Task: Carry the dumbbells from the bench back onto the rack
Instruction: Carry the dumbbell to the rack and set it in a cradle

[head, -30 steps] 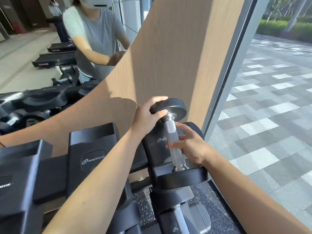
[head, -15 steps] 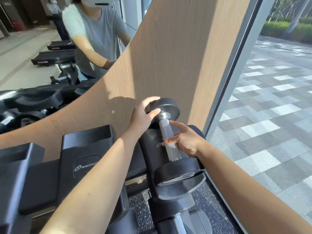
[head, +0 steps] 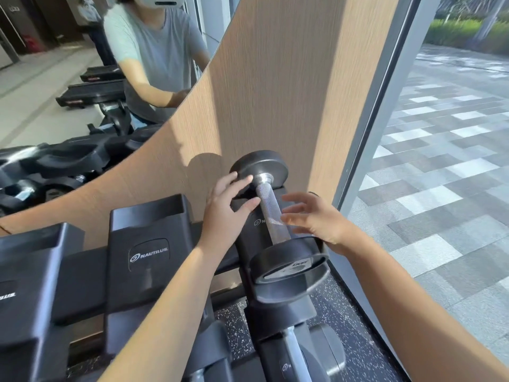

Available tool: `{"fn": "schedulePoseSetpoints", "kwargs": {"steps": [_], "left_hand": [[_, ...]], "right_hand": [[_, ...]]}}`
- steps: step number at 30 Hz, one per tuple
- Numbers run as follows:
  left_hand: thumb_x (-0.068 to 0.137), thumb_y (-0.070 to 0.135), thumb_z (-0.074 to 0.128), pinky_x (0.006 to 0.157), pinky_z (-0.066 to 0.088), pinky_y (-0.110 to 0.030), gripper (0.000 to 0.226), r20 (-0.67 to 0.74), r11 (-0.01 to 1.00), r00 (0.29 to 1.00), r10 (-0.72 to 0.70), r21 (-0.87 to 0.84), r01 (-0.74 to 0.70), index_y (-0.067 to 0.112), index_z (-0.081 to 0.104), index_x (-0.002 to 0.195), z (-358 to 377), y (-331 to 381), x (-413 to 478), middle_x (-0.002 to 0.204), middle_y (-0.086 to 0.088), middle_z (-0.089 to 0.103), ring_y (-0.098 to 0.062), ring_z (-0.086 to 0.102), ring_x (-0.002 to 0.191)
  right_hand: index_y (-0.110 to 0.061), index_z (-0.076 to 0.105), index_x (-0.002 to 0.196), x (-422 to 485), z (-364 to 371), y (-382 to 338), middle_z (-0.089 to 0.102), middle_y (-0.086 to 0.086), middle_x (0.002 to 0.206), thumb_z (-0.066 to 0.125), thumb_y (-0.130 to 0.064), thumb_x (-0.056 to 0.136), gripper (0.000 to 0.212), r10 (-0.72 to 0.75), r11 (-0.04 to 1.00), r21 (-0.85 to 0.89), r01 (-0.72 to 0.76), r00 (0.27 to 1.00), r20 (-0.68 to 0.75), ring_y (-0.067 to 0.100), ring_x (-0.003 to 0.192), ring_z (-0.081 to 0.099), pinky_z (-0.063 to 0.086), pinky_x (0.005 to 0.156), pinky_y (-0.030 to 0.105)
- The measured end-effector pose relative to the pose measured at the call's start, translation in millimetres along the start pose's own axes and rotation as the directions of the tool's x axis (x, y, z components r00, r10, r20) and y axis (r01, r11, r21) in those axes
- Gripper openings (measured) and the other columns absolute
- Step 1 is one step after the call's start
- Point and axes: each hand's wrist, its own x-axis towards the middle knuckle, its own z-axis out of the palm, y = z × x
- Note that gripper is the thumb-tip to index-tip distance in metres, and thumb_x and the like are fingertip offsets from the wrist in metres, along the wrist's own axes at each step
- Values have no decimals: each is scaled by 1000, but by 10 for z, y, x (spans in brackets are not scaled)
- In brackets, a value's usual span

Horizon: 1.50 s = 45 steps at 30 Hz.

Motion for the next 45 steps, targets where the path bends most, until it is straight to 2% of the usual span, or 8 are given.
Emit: {"fn": "schedulePoseSetpoints", "kwargs": {"steps": [5,10,12,15,21,28,34,45], "left_hand": [[80,14,65,89,37,-11,30,104,983,994,17,-182,2,33,62,103,25,232,-606,114,17,57,8,48,108],[78,10,67,85,31,-1,34,143,978,989,48,-208,-18,29,59,106,156,362,-923,107,19,57,14,49,102],[79,9,67,86,30,-1,38,130,980,990,50,-199,-23,28,58,110,172,370,-977,106,19,57,14,49,102],[80,7,65,88,33,-3,41,113,980,993,27,-201,-4,33,55,110,172,355,-1010,105,19,57,12,50,101],[79,3,63,90,37,-9,48,58,964,997,-58,-255,71,45,57,101,231,340,-1061,101,20,61,7,54,98],[78,16,62,99,42,-42,40,68,920,988,-141,-359,156,48,60,101,227,238,-1136,113,11,63,-9,56,109],[78,11,61,99,42,-41,42,95,924,987,-131,-350,156,46,61,101,206,258,-1092,111,16,63,-8,56,108],[81,4,62,100,40,-34,49,78,942,993,-85,-320,106,49,59,101,209,293,-1070,101,28,63,-3,55,105]], "right_hand": [[-8,58,108,-347,-58,211,62,8,93,61,-3,83,26,-153,984,80,158,986,-61,9,76,59,49,66,7],[-15,65,102,-615,-60,455,68,-1,89,68,-9,76,27,-243,959,135,249,968,-61,-1,77,62,50,73,12],[-26,65,102,-688,-53,478,68,15,99,69,-19,69,33,-259,955,133,266,964,-66,7,88,59,52,87,29],[-29,62,103,-720,-48,515,59,21,119,69,-12,71,37,-284,947,131,294,955,-88,21,105,54,38,104,55],[-24,61,96,-720,-18,573,59,14,112,58,13,78,41,-242,944,189,272,956,-168,29,99,55,38,102,57],[-29,62,93,-698,19,548,63,12,111,63,11,75,44,-270,954,78,290,942,-200,44,105,55,47,96,45],[-22,61,102,-683,68,577,60,31,111,63,8,77,39,-260,958,56,282,933,-250,45,105,54,43,97,56],[-28,62,100,-699,94,641,64,18,118,63,3,79,37,-212,955,141,261,934,-289,36,112,56,41,102,53]]}}
